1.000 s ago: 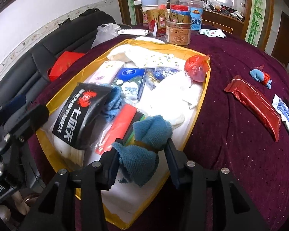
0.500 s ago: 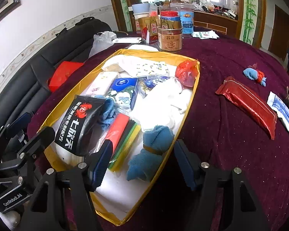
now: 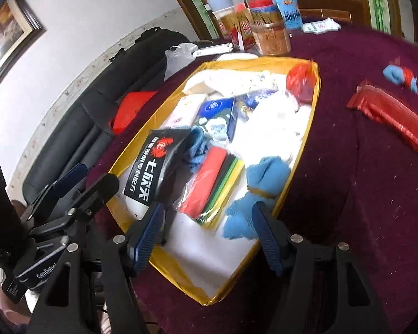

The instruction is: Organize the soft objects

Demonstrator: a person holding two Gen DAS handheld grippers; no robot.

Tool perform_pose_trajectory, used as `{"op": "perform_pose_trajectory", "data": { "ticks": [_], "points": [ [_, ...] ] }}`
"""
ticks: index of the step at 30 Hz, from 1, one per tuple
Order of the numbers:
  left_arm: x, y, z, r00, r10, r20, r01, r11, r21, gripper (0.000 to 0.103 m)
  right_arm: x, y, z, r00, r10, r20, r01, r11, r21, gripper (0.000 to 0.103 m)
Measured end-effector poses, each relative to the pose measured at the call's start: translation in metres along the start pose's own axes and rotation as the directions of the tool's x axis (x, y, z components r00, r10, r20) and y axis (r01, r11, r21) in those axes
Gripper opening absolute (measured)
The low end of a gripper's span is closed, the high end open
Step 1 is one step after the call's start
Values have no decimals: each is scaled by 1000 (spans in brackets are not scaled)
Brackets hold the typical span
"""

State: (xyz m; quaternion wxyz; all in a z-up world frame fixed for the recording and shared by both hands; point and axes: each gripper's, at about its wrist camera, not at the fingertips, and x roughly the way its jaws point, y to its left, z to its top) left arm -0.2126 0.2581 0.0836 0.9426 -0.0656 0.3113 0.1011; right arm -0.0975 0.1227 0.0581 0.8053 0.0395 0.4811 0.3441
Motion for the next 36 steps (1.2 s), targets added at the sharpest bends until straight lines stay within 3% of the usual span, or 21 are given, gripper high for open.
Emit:
{"op": "perform_pose_trajectory", "data": {
  "ticks": [4, 7, 12, 15, 18, 24, 30, 33, 36],
  "points": [
    [-6, 7, 1, 1000, -3, 24, 3, 1000, -26, 93, -5, -4, 1, 995, 97, -33, -96, 995, 35, 66],
    [-12, 13, 3, 998, -18, 53, 21, 998, -58, 94, -24, -10, 3, 992, 121, 21, -122, 991, 46, 67],
    [-16, 14, 5, 996, -53, 74, 58, 995, -75, 95, -57, -35, 9, 994, 10, 107, -18, 997, 75, 69],
    [-13, 10, 3, 995, -80, 64, 84, 995, -62, 95, -79, -63, 9, 983, -103, 154, 86, 990, 116, 69],
    [-11, 5, 2, 993, -110, 50, 112, 992, -54, 96, -105, -102, 7, 956, -233, 177, 200, 962, 188, 70],
    [-11, -12, 0, 980, -195, 40, 196, 980, -45, 97, -154, -190, 4, 879, -446, 166, 366, 857, 364, 70],
    [-17, -42, -2, 953, -303, 10, 302, 953, 21, 97, -157, -264, 9, 825, -559, 89, 469, 763, 445, 70],
    [-23, -61, -3, 933, -361, 2, 360, 930, 72, 97, -152, -287, 16, 809, -585, 62, 498, 737, 458, 70],
    [-22, -77, -2, 924, -382, -9, 381, 920, 95, 97, -151, -308, 31, 779, -624, 55, 534, 707, 463, 70]
  ]
}}
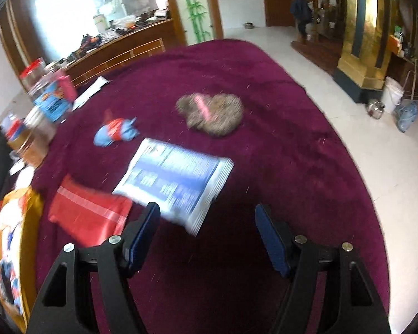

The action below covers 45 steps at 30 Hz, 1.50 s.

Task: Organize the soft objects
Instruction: 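Grasp the white-blue paper packet and brown knit hat with the right tool, then grasp the blue plush toy with red bag with the left tool while the right tool holds the hat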

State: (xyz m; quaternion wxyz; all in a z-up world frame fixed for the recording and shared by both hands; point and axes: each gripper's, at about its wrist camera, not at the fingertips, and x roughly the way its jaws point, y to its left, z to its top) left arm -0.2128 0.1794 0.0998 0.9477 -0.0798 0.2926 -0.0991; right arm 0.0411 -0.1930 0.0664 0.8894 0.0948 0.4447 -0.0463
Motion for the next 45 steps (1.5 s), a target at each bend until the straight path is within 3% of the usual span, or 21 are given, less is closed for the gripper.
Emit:
{"op": "perform_pose_trajectory", "data": {
  "ticks": [3, 8, 13, 14, 15, 16, 19, 22, 25, 31, 33, 38, 40, 43, 45],
  "points": [
    [10, -8, 2, 1000, -14, -23, 14, 1000, 5, 97, 18, -5, 27, 1000, -11, 7, 11, 1000, 27, 71],
    [24, -3, 11, 998, 24, -53, -23, 1000, 7, 97, 63, -10, 73, 998, -61, -35, 63, 996, 70, 75],
    [33, 6, 25, 996, 67, -64, -68, 998, -1, 97, 103, -17, 93, 996, -13, -85, 23, 993, 118, 75],
    [36, 6, 28, 995, 70, -71, -70, 998, 1, 97, 105, -18, 95, 997, 0, -77, 10, 992, 126, 74],
    [39, 6, 29, 995, 68, -79, -68, 998, 3, 97, 105, -17, 95, 998, 10, -69, -1, 992, 124, 62],
    [44, 5, 31, 994, 59, -92, -59, 998, 1, 97, 104, -14, 94, 997, 41, -70, -33, 993, 110, 56],
    [59, 2, 46, 991, -1, -131, -2, 1000, -22, 97, 98, -4, 86, 996, 18, -85, -15, 999, 36, 54],
    [83, -4, 71, 973, -113, -200, 102, 993, -64, 97, 77, -6, 71, 996, 60, -71, -58, 998, 29, 53],
    [119, -17, 105, 954, -167, -249, 150, 985, -85, 99, 33, -14, 46, 988, 156, -4, -155, 986, 61, 53],
    [237, -70, 164, 929, -189, -320, 175, 982, -71, 99, -2, -20, 5, 928, 365, 74, -372, 918, 141, 53],
    [271, -81, 171, 932, -152, -330, 141, 988, -58, 99, 2, -22, 4, 924, 375, 81, -383, 911, 153, 53],
    [362, -108, 172, 906, -104, -409, 112, 994, -3, 99, 14, -35, 1, 910, 409, 66, -414, 891, 187, 54],
    [381, -113, 171, 904, -93, -416, 104, 995, 2, 99, 21, -36, 1, 914, 404, 44, -405, 895, 190, 54],
    [403, -119, 170, 909, -79, -410, 91, 996, 10, 99, 23, -39, 2, 901, 432, 44, -432, 877, 209, 54],
    [416, -126, 165, 900, -77, -430, 93, 996, 15, 99, 22, -42, 4, 897, 439, 53, -439, 873, 213, 54]
  ]
}}
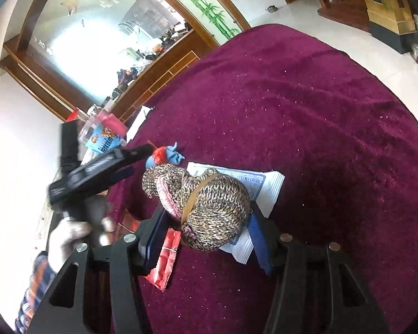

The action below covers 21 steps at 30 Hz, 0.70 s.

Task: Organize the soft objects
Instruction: 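Grasp the blue plush toy with red bag with the left tool while the right tool holds the hat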

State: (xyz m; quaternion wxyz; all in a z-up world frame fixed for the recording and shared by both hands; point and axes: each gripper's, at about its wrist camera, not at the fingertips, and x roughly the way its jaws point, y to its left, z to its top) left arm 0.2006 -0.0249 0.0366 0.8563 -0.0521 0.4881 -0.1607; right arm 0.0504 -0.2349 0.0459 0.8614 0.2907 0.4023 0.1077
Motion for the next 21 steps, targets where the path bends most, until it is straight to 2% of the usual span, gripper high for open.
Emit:
{"op": "perform_pose_trajectory", "data": {
  "ticks": [3, 5, 6, 7, 8, 9, 10, 17, 21],
  "points": [
    [14, -11, -4, 999, 0, -54, 2, 1000, 26, 99, -2, -3, 2, 1000, 4, 9, -4, 1000, 7, 54],
    [19, -23, -13, 993, 99, -67, -92, 991, 101, 94, -2, -4, 2, 1000, -4, 12, 4, 1000, 11, 54],
    [18, -27, -16, 991, 122, -55, -113, 984, 134, 79, -2, -4, 3, 1000, -6, 13, 6, 1000, 13, 54],
    [15, -32, -20, 991, 120, -50, -111, 980, 165, 60, -1, -4, 3, 1000, -7, 13, 7, 1000, 13, 54],
    [10, -34, -23, 992, 108, -58, -96, 979, 181, 48, -1, -4, 3, 1000, -10, 13, 10, 1000, 11, 54],
    [7, -32, -25, 993, 91, -74, -77, 982, 173, 24, 0, -4, 3, 1000, -13, 12, 12, 1000, 9, 54],
    [3, -30, -26, 993, 79, -83, -65, 985, 163, 15, 0, -3, 2, 1000, -14, 13, 13, 1000, 5, 54],
    [-57, -18, -51, 1000, -7, -26, 11, 989, 146, 15, 3, -3, 0, 999, -36, 19, 36, 999, 6, 54],
    [-81, -21, -59, 1000, -16, -13, 18, 986, 163, 15, 5, -7, -2, 999, -40, 15, 40, 999, 22, 54]
  ]
}}
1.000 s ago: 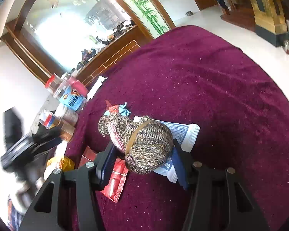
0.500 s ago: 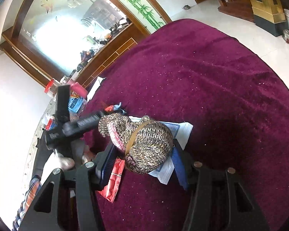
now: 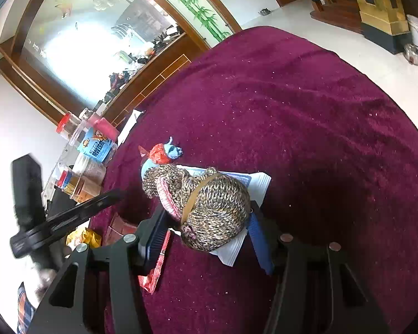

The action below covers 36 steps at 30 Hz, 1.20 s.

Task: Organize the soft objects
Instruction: 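Grasp the blue plush toy with red bag with the left tool while the right tool holds the hat, then carry the plush toy into the tray with the left tool while the right tool drops hat and packet in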

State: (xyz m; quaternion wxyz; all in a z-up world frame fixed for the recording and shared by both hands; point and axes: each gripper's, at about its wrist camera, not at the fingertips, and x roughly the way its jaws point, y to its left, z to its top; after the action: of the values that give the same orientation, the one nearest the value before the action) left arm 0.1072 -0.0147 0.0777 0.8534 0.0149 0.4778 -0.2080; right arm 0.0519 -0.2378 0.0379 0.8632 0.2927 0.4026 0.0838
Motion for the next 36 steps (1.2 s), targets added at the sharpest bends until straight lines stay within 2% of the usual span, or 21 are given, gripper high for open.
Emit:
{"op": "perform_pose_trajectory", "data": {
  "ticks": [2, 3, 4, 5, 6, 7, 9, 11, 16, 17, 18, 19, 20, 26, 31, 33, 36],
  "points": [
    [-2, -3, 1, 1000, 12, 12, -13, 999, 33, 17, 1, -2, 0, 1000, 17, -8, -17, 1000, 22, 54],
    [-1, -5, 4, 999, 33, 16, -33, 998, 50, 42, 1, -2, 0, 1000, 24, -9, -23, 999, 30, 54],
    [3, -7, 9, 997, 69, 25, -71, 995, 68, 75, 1, -2, 0, 1000, 24, -8, -24, 999, 31, 54],
    [7, -9, 14, 993, 107, 49, -111, 991, 78, 88, 0, -1, -1, 1000, 27, -6, -26, 999, 30, 54],
    [11, -11, 18, 989, 131, 73, -137, 987, 87, 96, -1, -1, -1, 1000, 31, -4, -30, 999, 27, 54],
    [16, -15, 24, 982, 155, 112, -168, 979, 113, 96, -1, 0, -1, 1000, 30, -3, -30, 999, 25, 54],
    [28, -20, 33, 977, 177, 120, -193, 970, 144, 96, -1, 0, 0, 999, 34, -5, -33, 999, 22, 54],
    [47, -26, 43, 976, 188, 107, -204, 963, 177, 96, 0, -2, 1, 999, 36, -9, -35, 999, 18, 54],
    [95, -32, 50, 957, 284, 59, -290, 923, 253, 95, 0, -5, 5, 999, 44, -13, -44, 999, 18, 54],
    [101, -31, 49, 956, 290, 37, -290, 924, 248, 89, 0, -5, 5, 999, 41, -13, -41, 999, 16, 54],
    [102, -29, 47, 967, 255, 10, -250, 940, 231, 64, 0, -6, 5, 999, 42, -14, -42, 999, 18, 54],
    [97, -25, 47, 982, 189, -1, -185, 963, 195, 34, 1, -6, 5, 999, 43, -15, -43, 999, 19, 54],
    [94, -21, 47, 984, 178, -24, -172, 971, 164, 33, 1, -6, 5, 999, 40, -17, -39, 999, 16, 54],
    [39, -16, 27, 991, 125, 45, -129, 985, 111, 33, 4, 0, 4, 999, 27, -22, -27, 1000, -2, 54],
    [-43, -19, -17, 968, 194, 159, -217, 966, 140, 33, 4, 3, 2, 1000, 21, -12, -22, 1000, -22, 54],
    [-85, -12, -43, 961, 194, 198, -220, 968, 120, 33, 3, 4, 1, 1000, 15, -3, -16, 999, -35, 54],
    [-150, 16, -89, 952, 194, 236, -206, 978, 24, 33, 1, 6, -2, 1000, 0, 12, 0, 999, -50, 54]
  ]
}}
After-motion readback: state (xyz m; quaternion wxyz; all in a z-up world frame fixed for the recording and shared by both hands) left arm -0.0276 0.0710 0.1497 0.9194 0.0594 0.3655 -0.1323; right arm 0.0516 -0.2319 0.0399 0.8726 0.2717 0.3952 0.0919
